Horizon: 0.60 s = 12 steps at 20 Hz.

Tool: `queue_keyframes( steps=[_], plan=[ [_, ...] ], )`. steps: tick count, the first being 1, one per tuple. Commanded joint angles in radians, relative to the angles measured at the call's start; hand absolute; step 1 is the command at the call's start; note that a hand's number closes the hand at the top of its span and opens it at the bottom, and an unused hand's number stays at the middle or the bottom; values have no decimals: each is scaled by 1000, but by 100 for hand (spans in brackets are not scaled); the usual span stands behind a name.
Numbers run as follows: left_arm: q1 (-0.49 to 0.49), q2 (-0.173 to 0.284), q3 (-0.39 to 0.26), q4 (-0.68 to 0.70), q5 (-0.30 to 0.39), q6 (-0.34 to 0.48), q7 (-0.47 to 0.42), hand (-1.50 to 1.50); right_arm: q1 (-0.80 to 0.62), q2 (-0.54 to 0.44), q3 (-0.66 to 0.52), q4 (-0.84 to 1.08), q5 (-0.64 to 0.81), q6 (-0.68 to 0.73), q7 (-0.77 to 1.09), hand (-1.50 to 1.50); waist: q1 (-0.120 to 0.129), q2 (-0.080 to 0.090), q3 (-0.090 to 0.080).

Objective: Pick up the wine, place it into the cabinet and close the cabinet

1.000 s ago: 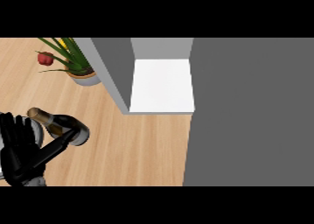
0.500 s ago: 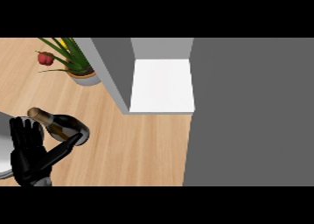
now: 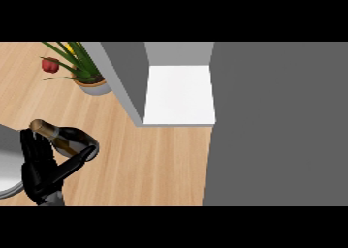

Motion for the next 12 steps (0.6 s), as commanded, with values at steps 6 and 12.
queue_keyframes(
  steps=[6,12],
  plan=[
    [-50,-8,15,142,22,-22,-81,-150,41,-7,-23,-134,-93,16,37,-150,1,0,0],
    [-21,-1,2,162,48,-82,-104,-150,90,-4,8,-164,-78,37,32,-150,2,-1,1]
  ],
)
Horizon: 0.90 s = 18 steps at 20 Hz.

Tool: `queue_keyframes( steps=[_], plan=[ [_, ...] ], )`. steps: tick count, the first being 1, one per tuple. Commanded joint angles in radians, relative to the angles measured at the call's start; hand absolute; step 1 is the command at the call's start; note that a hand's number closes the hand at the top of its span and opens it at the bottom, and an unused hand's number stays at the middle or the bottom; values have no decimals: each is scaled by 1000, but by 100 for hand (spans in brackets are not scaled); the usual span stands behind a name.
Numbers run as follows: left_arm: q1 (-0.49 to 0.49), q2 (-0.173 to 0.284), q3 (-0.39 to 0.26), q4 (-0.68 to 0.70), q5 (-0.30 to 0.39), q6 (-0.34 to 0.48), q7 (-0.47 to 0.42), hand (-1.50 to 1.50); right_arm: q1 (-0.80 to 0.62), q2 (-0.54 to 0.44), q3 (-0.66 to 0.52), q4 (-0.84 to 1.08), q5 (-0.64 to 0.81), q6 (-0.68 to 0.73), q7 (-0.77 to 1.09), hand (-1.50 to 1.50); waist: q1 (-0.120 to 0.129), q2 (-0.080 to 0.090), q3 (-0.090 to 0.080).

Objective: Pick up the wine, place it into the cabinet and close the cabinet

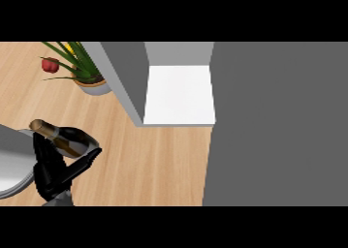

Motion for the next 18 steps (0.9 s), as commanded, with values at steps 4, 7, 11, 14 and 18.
queue_keyframes(
  steps=[4,7,11,14,18],
  plan=[
    [-102,46,61,162,51,-70,-54,-150,-26,-28,-53,-136,-93,-16,102,-150,0,1,0],
    [-86,21,50,168,47,-83,-115,-150,-85,-17,-53,-105,-76,-38,115,-150,3,1,0],
    [-156,53,72,234,84,-145,-111,150,44,10,4,-130,-46,13,30,-150,-2,0,0],
    [-127,39,38,246,75,-207,-130,150,-50,-14,-95,-49,-123,5,45,-150,3,1,0],
    [-201,73,17,314,23,-188,-156,150,14,1,-92,-60,-117,29,-4,-150,-1,1,0]
  ],
)
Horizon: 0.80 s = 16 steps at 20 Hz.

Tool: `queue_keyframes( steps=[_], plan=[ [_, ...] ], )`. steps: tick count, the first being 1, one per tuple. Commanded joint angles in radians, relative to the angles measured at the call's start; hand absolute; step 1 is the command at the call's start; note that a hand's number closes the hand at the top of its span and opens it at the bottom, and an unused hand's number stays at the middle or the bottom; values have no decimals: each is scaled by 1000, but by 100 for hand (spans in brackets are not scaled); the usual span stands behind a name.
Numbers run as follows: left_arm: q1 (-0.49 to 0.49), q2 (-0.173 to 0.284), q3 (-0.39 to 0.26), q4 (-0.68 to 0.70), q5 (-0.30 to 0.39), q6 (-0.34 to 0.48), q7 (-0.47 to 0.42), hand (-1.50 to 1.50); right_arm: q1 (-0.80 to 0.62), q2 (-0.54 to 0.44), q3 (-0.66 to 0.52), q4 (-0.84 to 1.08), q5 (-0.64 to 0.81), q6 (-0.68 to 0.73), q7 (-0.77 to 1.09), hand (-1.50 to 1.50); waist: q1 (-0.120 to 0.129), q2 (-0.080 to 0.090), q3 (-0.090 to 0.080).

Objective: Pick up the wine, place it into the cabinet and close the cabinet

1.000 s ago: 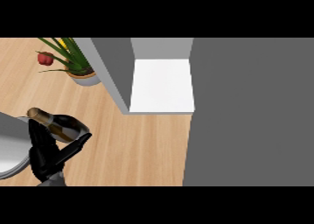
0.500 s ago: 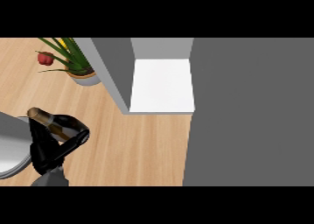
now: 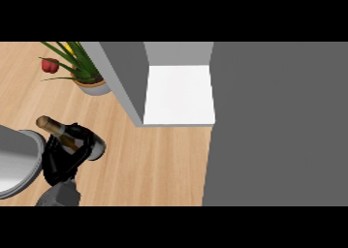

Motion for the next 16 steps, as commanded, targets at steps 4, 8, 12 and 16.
queue_keyframes(
  steps=[4,8,12,16],
  plan=[
    [-33,22,-72,80,-137,87,-82,150,39,20,4,-66,-71,-2,2,-150,-3,2,-1],
    [40,78,-209,-14,-183,-131,13,150,40,7,-13,-49,-74,16,-4,-150,4,-4,1],
    [139,137,-260,-168,-162,-290,55,150,34,35,60,-50,-5,2,-5,-150,20,-6,0],
    [141,142,-244,-190,-214,-225,-49,150,85,31,52,-146,-40,2,37,-150,5,-2,-1]
  ],
)
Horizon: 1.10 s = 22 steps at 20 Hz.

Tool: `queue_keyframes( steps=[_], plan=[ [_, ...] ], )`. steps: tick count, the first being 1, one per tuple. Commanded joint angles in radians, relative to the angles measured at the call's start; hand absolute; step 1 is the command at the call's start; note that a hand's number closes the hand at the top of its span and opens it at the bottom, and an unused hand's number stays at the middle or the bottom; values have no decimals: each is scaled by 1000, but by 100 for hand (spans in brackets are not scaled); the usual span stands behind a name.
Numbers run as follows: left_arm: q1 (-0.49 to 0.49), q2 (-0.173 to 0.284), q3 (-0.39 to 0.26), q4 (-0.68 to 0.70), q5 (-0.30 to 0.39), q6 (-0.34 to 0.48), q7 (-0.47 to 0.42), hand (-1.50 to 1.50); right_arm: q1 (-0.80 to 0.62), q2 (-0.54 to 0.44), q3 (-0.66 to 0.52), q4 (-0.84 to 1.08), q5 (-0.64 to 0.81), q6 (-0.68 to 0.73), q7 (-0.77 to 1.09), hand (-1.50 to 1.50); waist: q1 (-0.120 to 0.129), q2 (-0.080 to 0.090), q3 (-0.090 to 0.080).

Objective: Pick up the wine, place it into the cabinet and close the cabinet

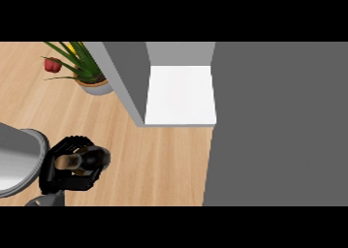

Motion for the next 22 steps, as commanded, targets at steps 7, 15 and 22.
queue_keyframes(
  steps=[7,15,22],
  plan=[
    [79,-22,-38,-322,21,4,80,150,11,-1,-45,-80,-87,-2,30,-150,2,2,-1],
    [176,-23,-112,-681,68,32,358,150,80,15,-30,-101,-91,29,-3,-150,1,1,0],
    [150,-79,-227,-888,-38,184,569,150,56,-2,-37,-140,-106,21,61,-150,-3,1,-1]
  ],
)
